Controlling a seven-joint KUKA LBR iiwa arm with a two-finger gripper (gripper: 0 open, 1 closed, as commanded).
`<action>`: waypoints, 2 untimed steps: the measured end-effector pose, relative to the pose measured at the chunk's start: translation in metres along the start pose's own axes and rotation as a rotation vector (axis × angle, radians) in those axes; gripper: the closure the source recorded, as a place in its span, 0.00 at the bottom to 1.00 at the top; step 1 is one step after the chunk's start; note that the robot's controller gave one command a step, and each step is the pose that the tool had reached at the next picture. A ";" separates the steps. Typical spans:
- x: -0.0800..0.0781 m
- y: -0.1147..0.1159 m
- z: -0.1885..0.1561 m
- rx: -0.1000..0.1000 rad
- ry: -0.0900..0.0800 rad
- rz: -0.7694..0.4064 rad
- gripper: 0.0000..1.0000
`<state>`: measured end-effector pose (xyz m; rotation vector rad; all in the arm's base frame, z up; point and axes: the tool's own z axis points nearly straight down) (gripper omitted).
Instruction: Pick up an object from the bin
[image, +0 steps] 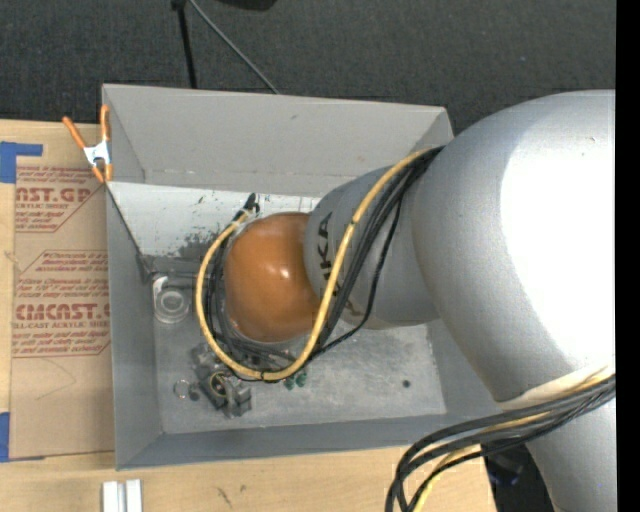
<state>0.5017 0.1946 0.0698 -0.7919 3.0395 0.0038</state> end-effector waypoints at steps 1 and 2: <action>-0.011 -0.010 -0.087 0.004 -0.008 0.020 1.00; -0.014 -0.010 -0.158 0.004 -0.009 0.026 1.00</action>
Offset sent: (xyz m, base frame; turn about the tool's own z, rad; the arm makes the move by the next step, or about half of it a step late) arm 0.0121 -0.0044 0.0822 0.0192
